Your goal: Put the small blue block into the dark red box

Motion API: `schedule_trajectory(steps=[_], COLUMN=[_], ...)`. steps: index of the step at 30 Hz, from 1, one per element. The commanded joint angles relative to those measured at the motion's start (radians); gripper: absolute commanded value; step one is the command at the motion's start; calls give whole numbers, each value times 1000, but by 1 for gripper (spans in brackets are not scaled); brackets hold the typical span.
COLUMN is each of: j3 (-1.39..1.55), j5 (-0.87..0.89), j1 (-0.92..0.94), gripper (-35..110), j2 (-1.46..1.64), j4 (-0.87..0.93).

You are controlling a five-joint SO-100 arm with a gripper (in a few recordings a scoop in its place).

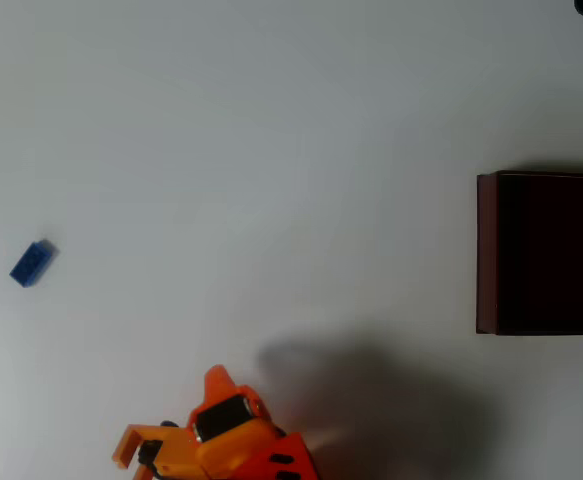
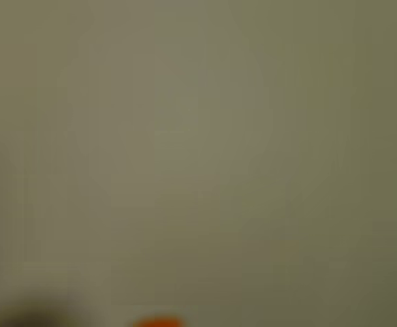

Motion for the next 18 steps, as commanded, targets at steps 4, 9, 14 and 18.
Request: schedule_trajectory(steps=[4,9,14,18], j3=[8,8,8,14], j5=[-3,-3,-2,181], j1=[-9,-12,-3,-23], gripper=[0,0,0,3], j2=[5,5,5,6], j4=[5,5,5,-21])
